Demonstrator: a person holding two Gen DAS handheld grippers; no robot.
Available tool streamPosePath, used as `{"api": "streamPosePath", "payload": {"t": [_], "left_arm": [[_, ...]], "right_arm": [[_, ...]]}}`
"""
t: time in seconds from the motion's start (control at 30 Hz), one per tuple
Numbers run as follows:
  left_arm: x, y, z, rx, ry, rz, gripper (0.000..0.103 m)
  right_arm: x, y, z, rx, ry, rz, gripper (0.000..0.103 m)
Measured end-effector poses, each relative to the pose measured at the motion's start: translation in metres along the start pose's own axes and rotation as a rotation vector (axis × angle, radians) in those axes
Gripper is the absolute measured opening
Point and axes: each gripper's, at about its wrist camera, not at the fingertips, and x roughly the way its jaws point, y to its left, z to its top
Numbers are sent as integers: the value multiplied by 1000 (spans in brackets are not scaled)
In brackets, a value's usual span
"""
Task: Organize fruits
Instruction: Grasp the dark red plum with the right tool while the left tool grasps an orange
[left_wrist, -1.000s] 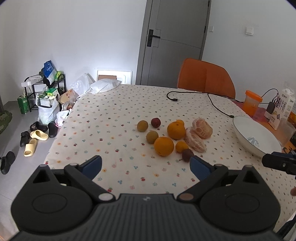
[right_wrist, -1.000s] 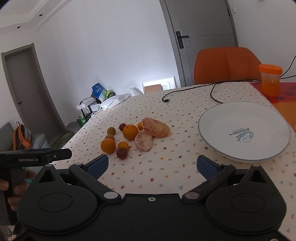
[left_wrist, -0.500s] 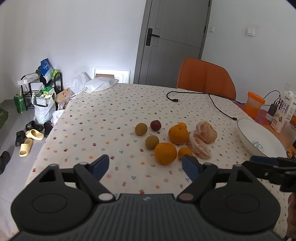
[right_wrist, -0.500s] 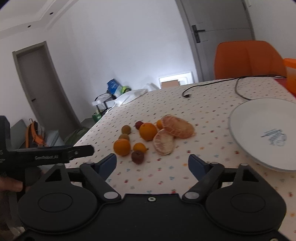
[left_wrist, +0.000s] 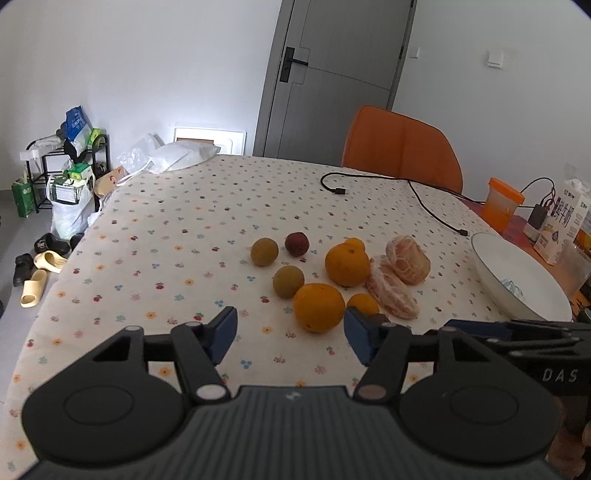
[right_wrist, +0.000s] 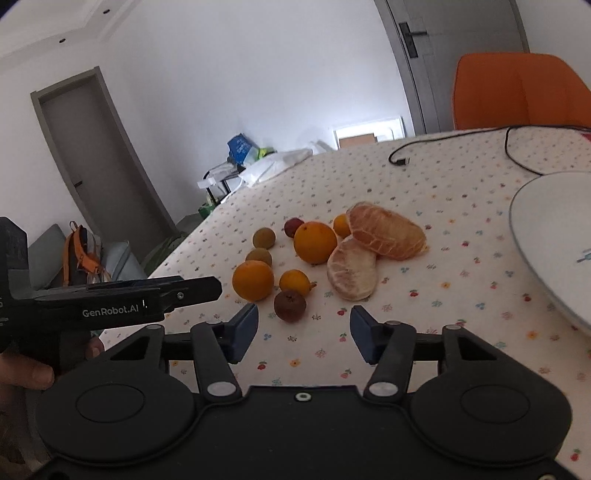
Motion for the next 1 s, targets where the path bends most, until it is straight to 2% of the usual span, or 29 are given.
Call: {"api": "streamPosePath", "payload": {"t": [0.1,0.17,0.27,0.47,0.6,0.63,0.93,1.0], "left_arm": [[6,5,1,-19,2,-12,58],[9,9,2,-34,11,-23,56],[13,10,3,-35,18,-40,56],[15,10,6,-36,18,-72,56],[21,6,5,-24,33,-84,56],[22,5,5,-22,35,-86,56],[36,-4,3,-25,54,-70,55],[39,-5,3,-24,57,-65,45]], "right_arm": [[10,3,2,-9,16,-1,55],[15,4,3,-11,23,4,51],[24,6,7,-14,39,15,45],[36,14,10,-28,55,34,42],[42,10,7,-14,72,38,21],[42,8,7,-9,69,43,20],[29,-6,3,20,40,25,20],[24,-10,2,29,31,21,20]]}}
